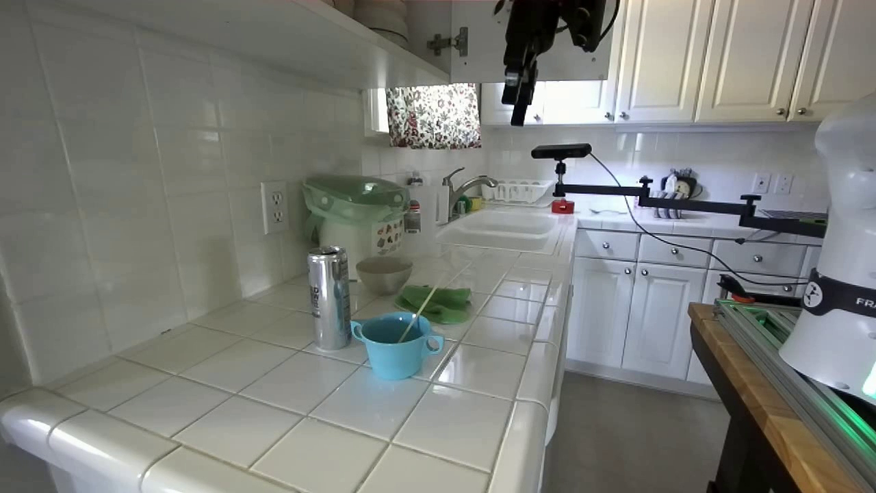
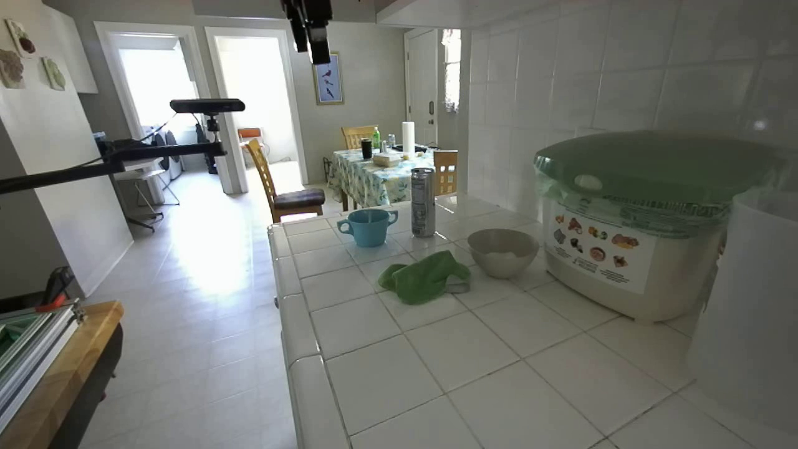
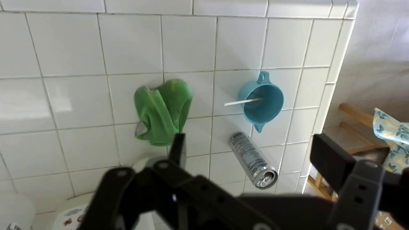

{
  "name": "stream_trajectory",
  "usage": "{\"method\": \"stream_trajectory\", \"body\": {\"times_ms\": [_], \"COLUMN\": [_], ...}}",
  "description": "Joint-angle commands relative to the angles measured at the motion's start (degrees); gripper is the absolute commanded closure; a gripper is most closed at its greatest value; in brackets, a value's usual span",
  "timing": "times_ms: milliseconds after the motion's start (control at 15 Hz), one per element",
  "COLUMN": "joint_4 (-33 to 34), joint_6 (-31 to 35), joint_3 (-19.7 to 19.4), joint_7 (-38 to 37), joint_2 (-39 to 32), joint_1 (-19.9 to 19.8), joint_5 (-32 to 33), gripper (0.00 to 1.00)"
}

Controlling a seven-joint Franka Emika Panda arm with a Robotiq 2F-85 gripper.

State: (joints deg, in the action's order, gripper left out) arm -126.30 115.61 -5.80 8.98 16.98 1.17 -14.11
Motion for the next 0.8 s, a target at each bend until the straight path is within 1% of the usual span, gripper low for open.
{"method": "stream_trajectory", "body": {"times_ms": [0,333,533,733], "joint_4": [1.8,5.1,7.7,11.1], "joint_6": [0.5,2.7,3.3,1.9], "joint_3": [0.1,-0.9,-1.4,-1.0], "joint_7": [0.6,3.7,8.3,15.8], "joint_2": [-3.4,-10.4,-14.9,-20.0], "joint_1": [-0.5,-1.2,-2.0,-3.4], "joint_5": [-1.2,-3.7,-8.7,-16.0], "gripper": [0.00,0.00,0.00,0.00]}}
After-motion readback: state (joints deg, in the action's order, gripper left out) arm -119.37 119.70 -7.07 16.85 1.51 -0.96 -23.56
